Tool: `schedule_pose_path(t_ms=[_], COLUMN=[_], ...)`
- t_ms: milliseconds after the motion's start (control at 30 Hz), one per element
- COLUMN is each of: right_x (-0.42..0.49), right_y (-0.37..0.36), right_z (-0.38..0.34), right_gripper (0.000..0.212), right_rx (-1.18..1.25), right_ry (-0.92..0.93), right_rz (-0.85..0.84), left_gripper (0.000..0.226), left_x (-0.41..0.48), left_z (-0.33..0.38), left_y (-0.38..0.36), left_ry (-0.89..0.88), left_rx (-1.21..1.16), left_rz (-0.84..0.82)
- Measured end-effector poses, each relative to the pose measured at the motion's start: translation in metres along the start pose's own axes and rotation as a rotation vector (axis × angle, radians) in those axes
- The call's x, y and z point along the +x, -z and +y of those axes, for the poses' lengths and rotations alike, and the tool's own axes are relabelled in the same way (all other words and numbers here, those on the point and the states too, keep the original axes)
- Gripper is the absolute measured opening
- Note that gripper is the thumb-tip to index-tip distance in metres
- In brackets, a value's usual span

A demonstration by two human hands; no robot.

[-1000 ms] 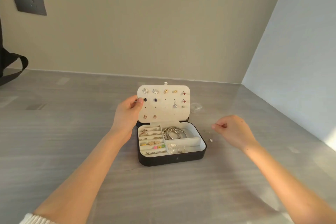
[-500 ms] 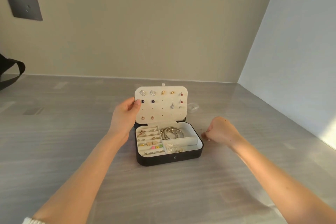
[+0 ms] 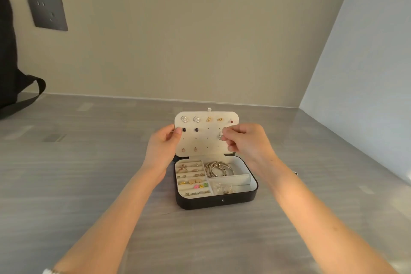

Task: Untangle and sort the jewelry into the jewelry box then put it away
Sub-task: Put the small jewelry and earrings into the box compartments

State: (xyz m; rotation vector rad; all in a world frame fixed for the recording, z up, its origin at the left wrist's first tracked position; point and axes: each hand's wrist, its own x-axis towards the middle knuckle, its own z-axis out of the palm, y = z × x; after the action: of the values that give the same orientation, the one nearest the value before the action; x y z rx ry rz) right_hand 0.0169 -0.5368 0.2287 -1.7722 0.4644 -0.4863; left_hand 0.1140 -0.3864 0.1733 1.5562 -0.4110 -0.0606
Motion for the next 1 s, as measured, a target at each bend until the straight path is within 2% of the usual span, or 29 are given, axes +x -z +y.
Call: schedule_pose_path(t_ms=[133,267,400,667,1000], right_x=[0.014,0.022,0.022,0.025,0.027], right_y=[-0.030,-0.042,-0.045,-0.051,-0.058], right_z=[0.007,0.017,0.020,0.026,0.025], right_gripper=[0.025,0.022,0.028,0.026,0.028], right_rx=[-0.129,-0.287,-0.366,-0.423,-0.543], right_ry=[0.049,0.130,0.215,0.294,0.287], right_rz=[0.111,0.241,0.303,0.321,0.347], left_gripper=[0.020,0.022,0.024,0.025,0.025], left_x=[-0.003,-0.003,-0.002,0.001,0.001], left_z=[0.005,0.004,0.004,0.002,0.003], left_y=[0.000,0.000,0.000,-0.001,-0.002], left_ry=[-0.010,-0.015,-0.008,-0.010,-0.010], left_rx=[0.010,0.025,0.026,0.029,0.043], left_rz=[0.001,0.019,0.022,0.037,0.051])
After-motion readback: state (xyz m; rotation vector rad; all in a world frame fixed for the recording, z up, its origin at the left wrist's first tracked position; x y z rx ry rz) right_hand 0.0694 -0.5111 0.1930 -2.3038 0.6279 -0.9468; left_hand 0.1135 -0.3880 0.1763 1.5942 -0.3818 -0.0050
